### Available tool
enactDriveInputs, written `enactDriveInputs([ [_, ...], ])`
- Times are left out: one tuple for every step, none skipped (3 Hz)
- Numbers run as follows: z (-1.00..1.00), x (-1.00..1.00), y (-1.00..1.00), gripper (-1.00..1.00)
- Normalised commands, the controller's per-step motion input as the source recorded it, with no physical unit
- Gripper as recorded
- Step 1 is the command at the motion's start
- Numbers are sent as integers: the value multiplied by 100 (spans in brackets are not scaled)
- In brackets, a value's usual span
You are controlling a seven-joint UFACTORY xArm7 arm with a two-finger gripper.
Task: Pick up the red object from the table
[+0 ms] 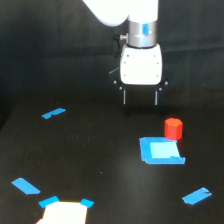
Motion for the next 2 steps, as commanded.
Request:
enactDriveInputs([
  [81, 100, 35, 93],
  [100, 80, 82, 100],
])
